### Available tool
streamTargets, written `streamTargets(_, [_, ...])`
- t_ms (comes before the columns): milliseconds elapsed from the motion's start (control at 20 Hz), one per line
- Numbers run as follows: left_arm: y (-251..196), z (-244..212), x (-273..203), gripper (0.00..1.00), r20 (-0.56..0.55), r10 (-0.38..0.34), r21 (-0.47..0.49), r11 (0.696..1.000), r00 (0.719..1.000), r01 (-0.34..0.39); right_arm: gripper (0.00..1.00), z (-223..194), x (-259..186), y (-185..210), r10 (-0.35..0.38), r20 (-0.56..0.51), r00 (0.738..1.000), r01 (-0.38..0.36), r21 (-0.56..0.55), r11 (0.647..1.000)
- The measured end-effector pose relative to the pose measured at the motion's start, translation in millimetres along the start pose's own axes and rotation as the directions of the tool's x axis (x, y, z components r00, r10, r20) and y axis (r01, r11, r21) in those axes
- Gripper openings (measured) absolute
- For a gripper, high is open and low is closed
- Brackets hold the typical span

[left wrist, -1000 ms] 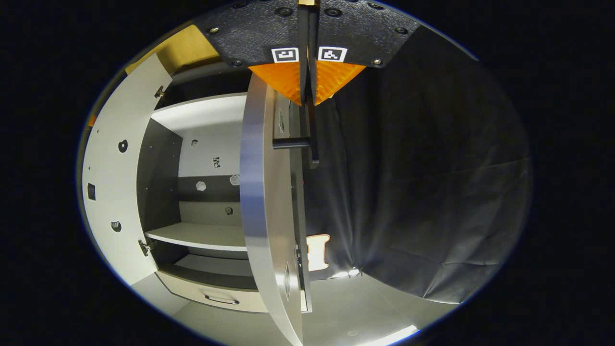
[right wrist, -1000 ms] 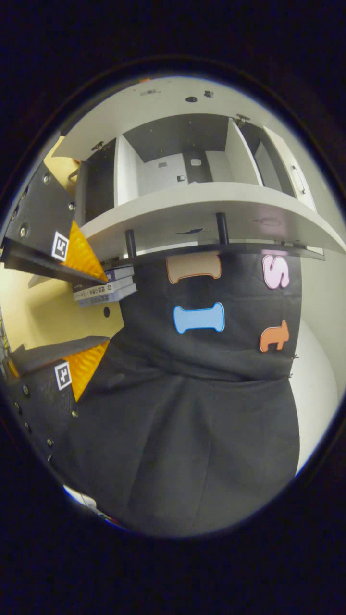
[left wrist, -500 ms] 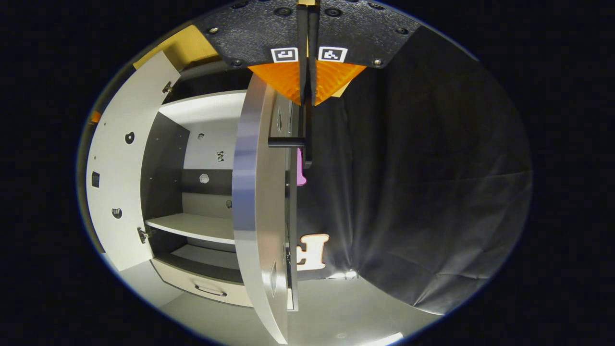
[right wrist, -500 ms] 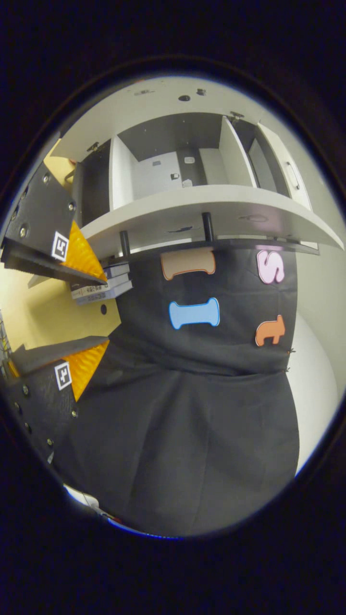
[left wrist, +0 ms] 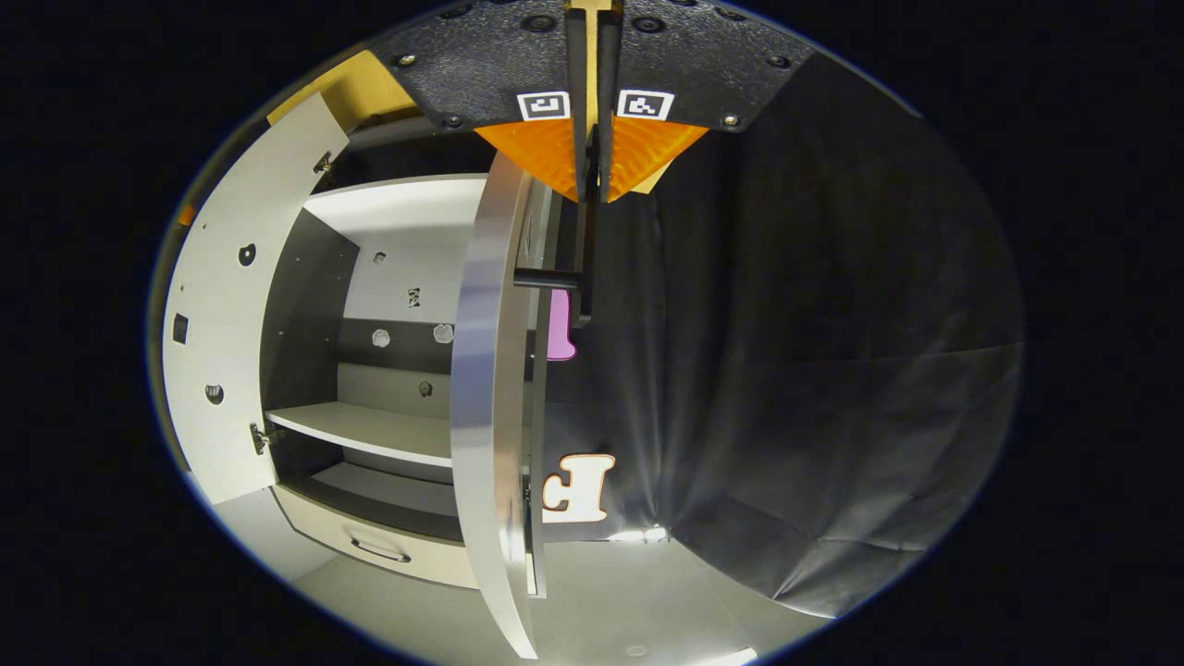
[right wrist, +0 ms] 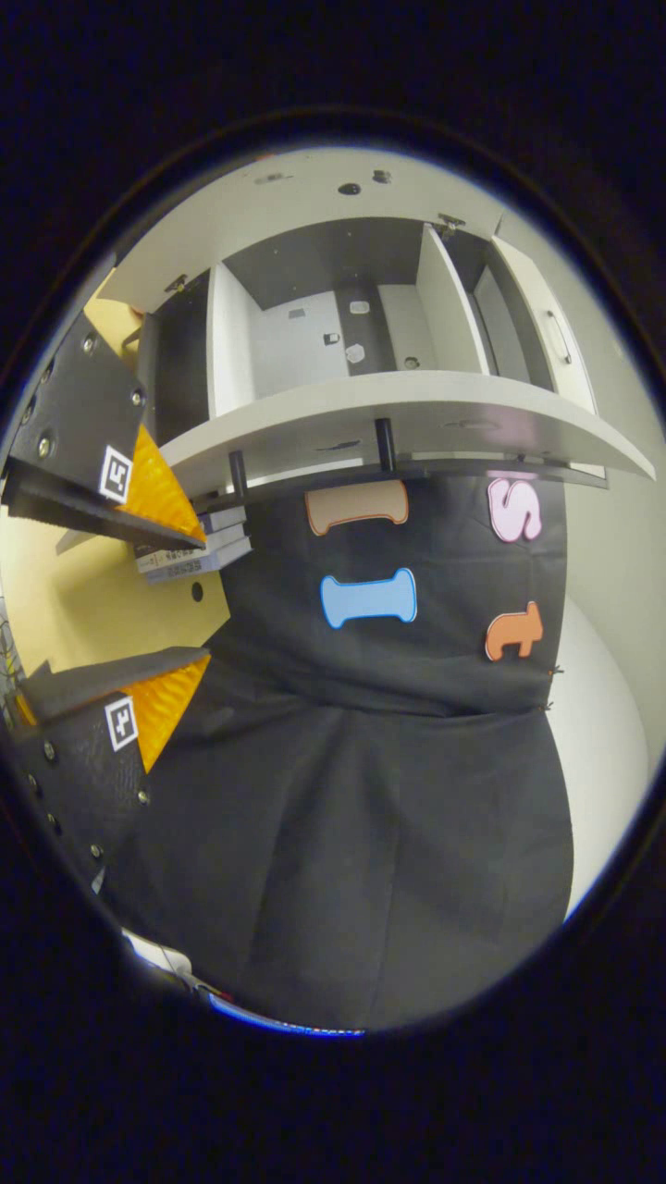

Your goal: Open the right door of the double-door shoe cabinet with the right hand, and open the left door with the left hand.

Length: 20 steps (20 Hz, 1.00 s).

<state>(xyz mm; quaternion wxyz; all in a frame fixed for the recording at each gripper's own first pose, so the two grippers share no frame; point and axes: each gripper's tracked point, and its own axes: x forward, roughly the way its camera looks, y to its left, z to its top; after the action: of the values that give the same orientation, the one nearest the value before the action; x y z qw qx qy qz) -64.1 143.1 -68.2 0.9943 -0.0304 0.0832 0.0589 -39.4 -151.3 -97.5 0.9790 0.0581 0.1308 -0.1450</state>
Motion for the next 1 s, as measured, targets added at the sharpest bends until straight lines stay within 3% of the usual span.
streamTargets(250, [3.4, 16.6, -23.7, 0.05, 0.017, 0.011, 0.056, 0.998, 1.000, -0.012, 0.62, 12.8, -9.2, 3.5, 0.008, 0.027, 1.000, -0.008, 0.014, 1.000])
streamTargets(500, [-8.6, 61.9, -48.3, 0.03, 0.114, 0.017, 0.035, 0.999, 0.993, -0.021, 0.62, 71.7, -48.5, 18.9, 0.041, 0.154, 0.987, -0.040, -0.009, 0.999])
streamTargets(750, [-53.6, 92.0, -69.3, 0.01, 0.185, -0.074, 0.059, 0.996, 0.980, 0.064, 0.61, 122.9, -87.5, 62.7, 0.153, 0.253, 0.955, -0.140, -0.068, 0.988])
streamTargets(800, [-68.3, 97.6, -72.4, 0.02, 0.202, -0.109, 0.063, 0.993, 0.973, 0.098, 0.56, 127.0, -93.7, 77.0, 0.186, 0.264, 0.946, -0.170, -0.086, 0.982])
streamTargets(950, [-107.2, 99.7, -77.6, 0.02, 0.211, -0.208, 0.058, 0.978, 0.955, 0.200, 0.61, 130.9, -110.6, 116.9, 0.274, 0.275, 0.922, -0.254, -0.108, 0.961])
streamTargets(1000, [-124.7, 99.1, -78.3, 0.02, 0.210, -0.246, 0.050, 0.969, 0.946, 0.241, 0.56, 131.0, -112.8, 131.7, 0.306, 0.276, 0.911, -0.289, -0.101, 0.952])
